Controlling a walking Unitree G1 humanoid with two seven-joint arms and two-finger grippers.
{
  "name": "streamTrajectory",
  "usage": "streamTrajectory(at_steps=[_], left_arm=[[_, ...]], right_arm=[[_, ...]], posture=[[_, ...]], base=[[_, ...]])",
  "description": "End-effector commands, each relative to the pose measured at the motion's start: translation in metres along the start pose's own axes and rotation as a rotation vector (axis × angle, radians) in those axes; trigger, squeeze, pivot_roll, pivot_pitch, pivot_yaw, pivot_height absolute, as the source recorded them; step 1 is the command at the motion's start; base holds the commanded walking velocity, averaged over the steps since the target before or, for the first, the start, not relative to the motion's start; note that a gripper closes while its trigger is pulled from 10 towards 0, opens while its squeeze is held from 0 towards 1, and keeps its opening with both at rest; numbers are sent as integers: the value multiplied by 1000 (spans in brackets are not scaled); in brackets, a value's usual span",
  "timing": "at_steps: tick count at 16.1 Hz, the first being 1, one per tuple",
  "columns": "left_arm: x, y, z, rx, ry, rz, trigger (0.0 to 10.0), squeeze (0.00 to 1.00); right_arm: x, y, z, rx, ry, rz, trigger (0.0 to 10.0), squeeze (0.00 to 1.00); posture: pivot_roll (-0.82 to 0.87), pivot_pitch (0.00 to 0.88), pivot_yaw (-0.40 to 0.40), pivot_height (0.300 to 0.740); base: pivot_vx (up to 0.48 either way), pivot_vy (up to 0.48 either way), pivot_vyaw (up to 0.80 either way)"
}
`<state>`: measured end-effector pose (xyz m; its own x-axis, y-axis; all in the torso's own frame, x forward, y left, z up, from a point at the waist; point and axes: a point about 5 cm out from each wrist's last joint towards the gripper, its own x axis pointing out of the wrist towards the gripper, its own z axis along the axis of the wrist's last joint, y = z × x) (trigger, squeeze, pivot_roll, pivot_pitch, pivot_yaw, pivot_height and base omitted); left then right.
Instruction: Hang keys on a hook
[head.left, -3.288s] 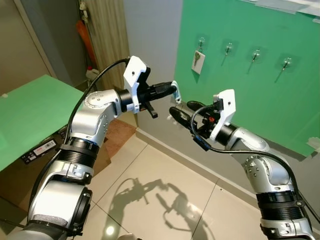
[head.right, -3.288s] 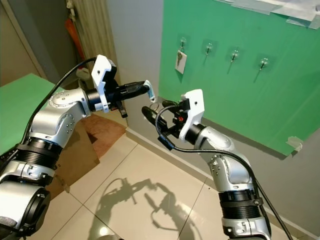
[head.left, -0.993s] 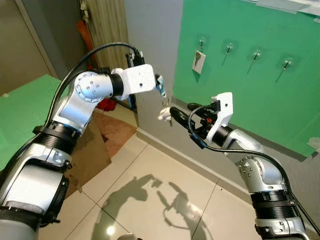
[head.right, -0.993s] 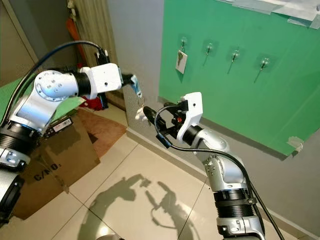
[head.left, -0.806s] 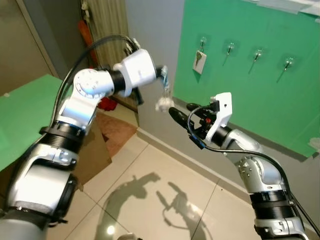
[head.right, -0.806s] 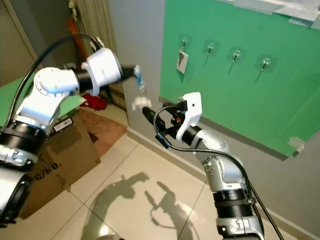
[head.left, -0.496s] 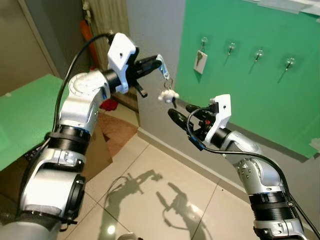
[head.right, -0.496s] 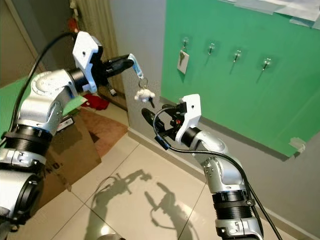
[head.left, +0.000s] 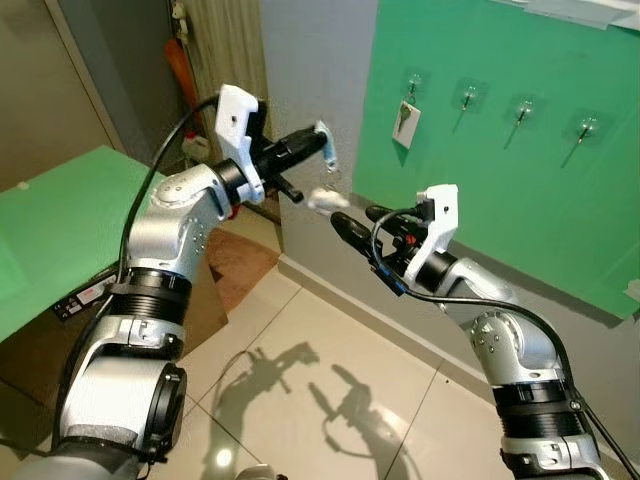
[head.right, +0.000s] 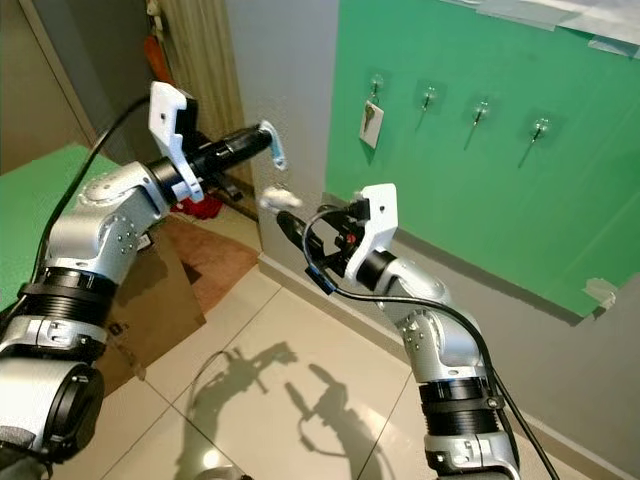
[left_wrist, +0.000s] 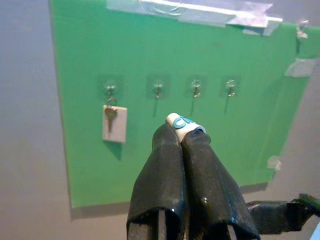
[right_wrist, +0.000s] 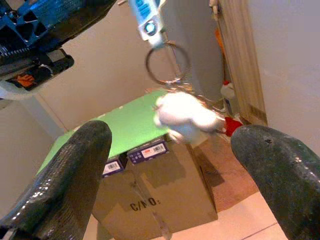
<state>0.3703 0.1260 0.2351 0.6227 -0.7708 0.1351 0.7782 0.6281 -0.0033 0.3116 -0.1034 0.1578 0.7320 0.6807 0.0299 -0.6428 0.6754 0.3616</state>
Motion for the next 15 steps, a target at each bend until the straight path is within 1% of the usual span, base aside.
streamTrajectory(at_steps=[1,3,5,8,10,15], left_arm=[[1,-4,4,2,-12,-27,0,0],[-1,-10,4,-5,-1,-61,0,0],[-2,-14,4,-5,4,-82,0,0],[-6,-20,2,-5,19,-110,0,0],[-9,-22,1,-1,30,-118,0,0],[-12,-23,1,3,40,-111,0,0]], right_arm=[[3,6,11,-1,-36,28,10000,0],[7,10,12,27,-43,52,10000,0],[8,9,12,36,-37,66,10000,0],[6,-2,20,48,-45,51,10000,0],[6,-5,26,59,-54,56,10000,0],[7,-7,25,63,-47,65,10000,0]], posture=[[42,0,48,740],[44,0,49,740],[46,0,47,740],[52,0,41,740],[57,0,37,740],[59,0,30,740]], base=[[0,0,0],[0,0,0],[0,0,0],[0,0,0],[0,0,0],[0,0,0]])
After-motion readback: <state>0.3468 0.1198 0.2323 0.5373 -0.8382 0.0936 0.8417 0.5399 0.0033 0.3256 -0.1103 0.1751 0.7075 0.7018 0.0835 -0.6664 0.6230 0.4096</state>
